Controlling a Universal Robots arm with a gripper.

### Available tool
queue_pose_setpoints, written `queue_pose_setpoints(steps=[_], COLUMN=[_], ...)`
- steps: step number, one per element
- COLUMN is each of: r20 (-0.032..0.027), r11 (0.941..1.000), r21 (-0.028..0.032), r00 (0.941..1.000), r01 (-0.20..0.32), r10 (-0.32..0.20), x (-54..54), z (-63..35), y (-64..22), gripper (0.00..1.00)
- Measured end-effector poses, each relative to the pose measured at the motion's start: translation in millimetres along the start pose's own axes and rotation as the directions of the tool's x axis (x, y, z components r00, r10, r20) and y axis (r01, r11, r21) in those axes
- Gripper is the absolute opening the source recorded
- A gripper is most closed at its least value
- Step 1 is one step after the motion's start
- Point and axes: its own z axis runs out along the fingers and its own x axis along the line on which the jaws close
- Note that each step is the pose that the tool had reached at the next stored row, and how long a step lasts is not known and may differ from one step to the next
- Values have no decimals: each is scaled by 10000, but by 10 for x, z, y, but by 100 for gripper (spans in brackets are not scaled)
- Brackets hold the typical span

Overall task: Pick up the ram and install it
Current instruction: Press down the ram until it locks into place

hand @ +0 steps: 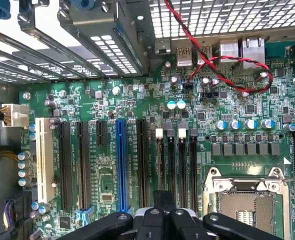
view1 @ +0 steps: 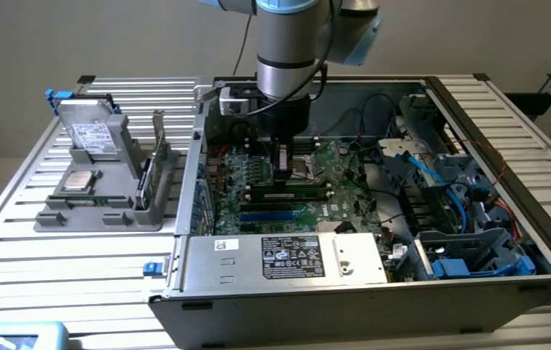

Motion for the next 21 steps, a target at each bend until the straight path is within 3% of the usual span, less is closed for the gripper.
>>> queue_pose_setpoints(steps=[21], r20=[-2], r11=[10000], r21=[-5], r00=[10000], r01=[-35], r10=[35], x=[-8], z=[57], y=[0], gripper=[11])
